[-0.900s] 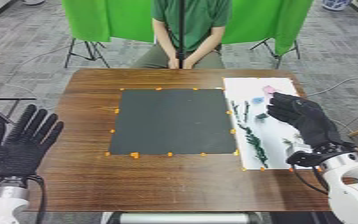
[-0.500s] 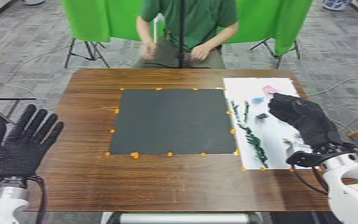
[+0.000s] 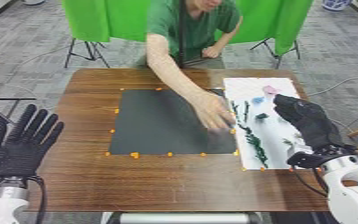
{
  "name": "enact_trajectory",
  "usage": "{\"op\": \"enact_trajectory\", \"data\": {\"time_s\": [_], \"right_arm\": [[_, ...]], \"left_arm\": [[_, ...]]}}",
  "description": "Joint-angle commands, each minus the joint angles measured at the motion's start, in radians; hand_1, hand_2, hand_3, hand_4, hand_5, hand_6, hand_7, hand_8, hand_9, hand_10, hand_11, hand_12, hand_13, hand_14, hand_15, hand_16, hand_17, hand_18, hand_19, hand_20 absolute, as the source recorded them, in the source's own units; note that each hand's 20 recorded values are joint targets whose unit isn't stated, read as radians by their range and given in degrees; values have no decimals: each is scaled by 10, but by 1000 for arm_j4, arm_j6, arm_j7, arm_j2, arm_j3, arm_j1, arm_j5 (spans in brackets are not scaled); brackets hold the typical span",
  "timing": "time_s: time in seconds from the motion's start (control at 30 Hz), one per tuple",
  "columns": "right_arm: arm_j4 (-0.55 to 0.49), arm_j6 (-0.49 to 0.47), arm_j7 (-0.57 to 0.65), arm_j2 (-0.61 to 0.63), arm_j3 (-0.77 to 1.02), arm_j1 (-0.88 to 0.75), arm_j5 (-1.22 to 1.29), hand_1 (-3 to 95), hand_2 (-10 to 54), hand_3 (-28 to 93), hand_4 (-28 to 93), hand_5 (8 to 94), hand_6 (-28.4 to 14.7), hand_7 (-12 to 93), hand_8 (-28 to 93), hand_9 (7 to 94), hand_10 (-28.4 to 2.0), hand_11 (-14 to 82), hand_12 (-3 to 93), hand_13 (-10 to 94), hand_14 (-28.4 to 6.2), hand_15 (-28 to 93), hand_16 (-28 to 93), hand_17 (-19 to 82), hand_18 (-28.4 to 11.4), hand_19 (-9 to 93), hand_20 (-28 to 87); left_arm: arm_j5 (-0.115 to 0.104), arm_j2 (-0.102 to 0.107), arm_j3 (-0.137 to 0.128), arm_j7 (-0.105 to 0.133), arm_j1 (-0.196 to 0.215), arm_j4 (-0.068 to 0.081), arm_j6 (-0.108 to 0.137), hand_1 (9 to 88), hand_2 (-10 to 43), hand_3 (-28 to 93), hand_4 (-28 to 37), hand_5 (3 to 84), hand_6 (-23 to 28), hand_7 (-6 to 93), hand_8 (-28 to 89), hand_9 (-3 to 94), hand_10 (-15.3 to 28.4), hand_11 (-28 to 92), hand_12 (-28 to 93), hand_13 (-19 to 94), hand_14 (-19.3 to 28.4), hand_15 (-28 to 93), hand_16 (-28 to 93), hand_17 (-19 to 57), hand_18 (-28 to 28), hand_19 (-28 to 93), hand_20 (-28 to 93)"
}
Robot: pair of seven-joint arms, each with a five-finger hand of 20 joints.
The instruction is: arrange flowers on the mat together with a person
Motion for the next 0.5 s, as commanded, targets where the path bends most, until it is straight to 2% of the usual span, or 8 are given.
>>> {"op": "enact_trajectory", "data": {"time_s": [0.03, 0.1, 0.13, 0.17, 0.23, 0.27, 0.5], "right_arm": [[-3, -7, 3, 4, 1, -6, 2, 259, -46, 719, -217, 521, -47, 124, -112, 454, -133, 53, 87, 311, -101, 123, -11, 207, -80, 14, 202], [-2, -1, 2, 6, -3, -6, 1, 259, -46, 719, -217, 520, -47, 124, -112, 454, -135, 52, 89, 312, -101, 123, -6, 207, -83, 12, 206], [-1, -4, 6, 3, -2, -6, 1, 259, -46, 719, -217, 519, -47, 124, -111, 455, -135, 52, 89, 312, -101, 123, -4, 207, -84, 11, 207], [0, -5, 9, 2, -3, -7, 2, 259, -46, 720, -217, 519, -47, 124, -111, 454, -135, 52, 90, 313, -103, 123, -1, 206, -86, 10, 208], [0, -4, 8, 0, -3, -10, 4, 260, -47, 722, -217, 518, -47, 124, -111, 454, -134, 52, 91, 314, -106, 124, 4, 205, -89, 9, 210], [0, -4, 9, -1, -3, -10, 1, 260, -47, 722, -217, 518, -47, 124, -111, 454, -134, 52, 91, 315, -107, 123, 6, 204, -89, 8, 210], [-4, -1, 10, -2, 4, -17, 1, 261, -46, 722, -218, 517, -47, 126, -112, 451, -136, 51, 93, 313, -112, 119, 17, 201, -90, 7, 210]], "left_arm": [[14, -14, -5, -9, 19, -1, 2, 240, 112, 687, -283, 432, 73, 64, -78, 397, 138, 139, 86, 311, 158, 292, -55, -30, 147, 318, 140], [10, -13, -3, -9, 15, 1, 5, 241, 112, 687, -283, 432, 73, 64, -78, 397, 137, 139, 86, 311, 158, 292, -55, -30, 147, 318, 141], [6, -12, -3, -7, 16, -2, 15, 241, 112, 687, -283, 432, 73, 64, -78, 398, 138, 139, 86, 312, 158, 292, -55, -30, 147, 318, 141], [-7, -13, -3, -7, 17, -9, 38, 242, 112, 688, -283, 432, 73, 65, -77, 398, 138, 139, 87, 312, 158, 292, -55, -30, 147, 318, 141], [-12, -11, 1, -1, 14, -3, 25, 243, 112, 690, -283, 437, 75, 69, -77, 399, 140, 141, 88, 314, 158, 295, -55, -30, 147, 320, 141], [-14, -11, 0, 3, 19, -7, 31, 243, 112, 691, -283, 438, 75, 70, -77, 400, 140, 142, 88, 315, 158, 297, -55, -30, 147, 321, 142], [-13, -11, -5, 4, 24, -8, 29, 245, 113, 691, -283, 439, 75, 71, -79, 402, 139, 144, 88, 316, 157, 299, -58, -30, 148, 326, 143]]}}
